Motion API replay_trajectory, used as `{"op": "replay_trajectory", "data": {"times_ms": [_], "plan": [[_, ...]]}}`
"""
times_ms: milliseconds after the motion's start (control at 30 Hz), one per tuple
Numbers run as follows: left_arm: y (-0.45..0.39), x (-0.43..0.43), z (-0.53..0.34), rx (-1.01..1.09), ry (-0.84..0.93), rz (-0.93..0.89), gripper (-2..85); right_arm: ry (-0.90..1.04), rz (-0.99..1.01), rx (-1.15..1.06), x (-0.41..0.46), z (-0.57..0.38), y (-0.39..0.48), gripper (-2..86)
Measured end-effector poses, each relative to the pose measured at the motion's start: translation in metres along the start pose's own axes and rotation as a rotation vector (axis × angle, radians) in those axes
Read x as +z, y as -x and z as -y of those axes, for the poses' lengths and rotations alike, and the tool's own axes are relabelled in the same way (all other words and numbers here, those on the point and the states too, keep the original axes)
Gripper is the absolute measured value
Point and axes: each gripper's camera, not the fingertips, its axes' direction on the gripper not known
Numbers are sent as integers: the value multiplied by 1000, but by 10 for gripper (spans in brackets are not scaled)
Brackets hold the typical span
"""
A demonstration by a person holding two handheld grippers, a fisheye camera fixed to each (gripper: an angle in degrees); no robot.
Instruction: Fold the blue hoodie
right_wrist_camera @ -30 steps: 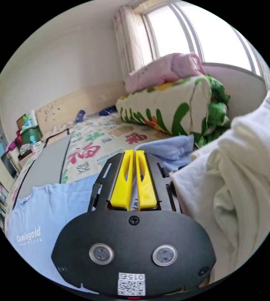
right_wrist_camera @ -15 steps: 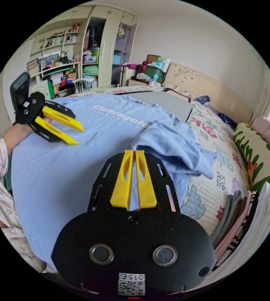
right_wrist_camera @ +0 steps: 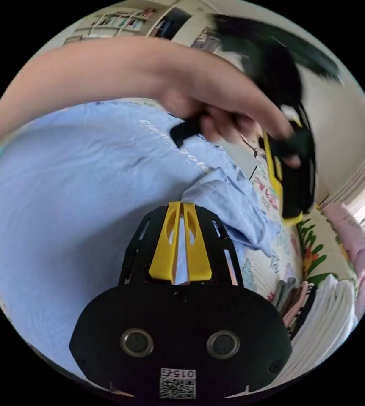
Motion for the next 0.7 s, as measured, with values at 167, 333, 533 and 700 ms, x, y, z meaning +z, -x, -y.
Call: {"op": "replay_trajectory", "data": {"times_ms": [167, 333, 533, 700], "plan": [[-6, 65, 20, -13, 185, 85, 135, -9, -106, -82, 2, -12, 35, -8], [-5, 73, 10, -55, 192, 102, 101, -15, -109, -99, 4, -24, 46, -8], [-12, 28, -33, -143, -16, 147, 65, -30, -153, -125, 4, -38, 57, -8], [-23, -52, -118, -281, -276, 260, 57, -59, -130, -84, -4, -48, 47, -8]]}}
